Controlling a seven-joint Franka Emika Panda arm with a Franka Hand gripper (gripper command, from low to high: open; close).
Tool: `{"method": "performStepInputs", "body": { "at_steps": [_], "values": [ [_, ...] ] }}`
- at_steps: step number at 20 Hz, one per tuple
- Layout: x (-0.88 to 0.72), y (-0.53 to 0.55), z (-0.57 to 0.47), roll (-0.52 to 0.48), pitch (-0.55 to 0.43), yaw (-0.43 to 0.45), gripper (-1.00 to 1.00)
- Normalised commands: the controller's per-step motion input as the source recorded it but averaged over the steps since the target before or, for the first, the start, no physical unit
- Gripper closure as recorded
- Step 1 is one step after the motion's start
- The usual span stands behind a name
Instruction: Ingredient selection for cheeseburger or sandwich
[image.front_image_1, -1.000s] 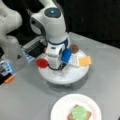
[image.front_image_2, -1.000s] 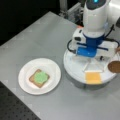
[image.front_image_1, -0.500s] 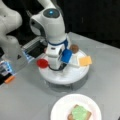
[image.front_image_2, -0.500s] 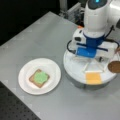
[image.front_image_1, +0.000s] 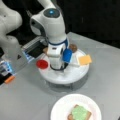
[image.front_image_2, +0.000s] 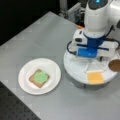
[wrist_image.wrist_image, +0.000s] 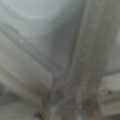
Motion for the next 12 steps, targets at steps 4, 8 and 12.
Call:
{"method": "performStepInputs", "body": {
  "at_steps": [4, 8, 12],
  "values": [
    [-0.39, 0.01, -0.25, 0.018, -0.018, 0.243, -1.0],
    [-0.38, 0.0, -0.27, 0.019, -0.023, 0.239, -1.0],
    [-0.34, -0.03, -0.27, -0.004, -0.022, 0.271, -1.0]
  ]
}}
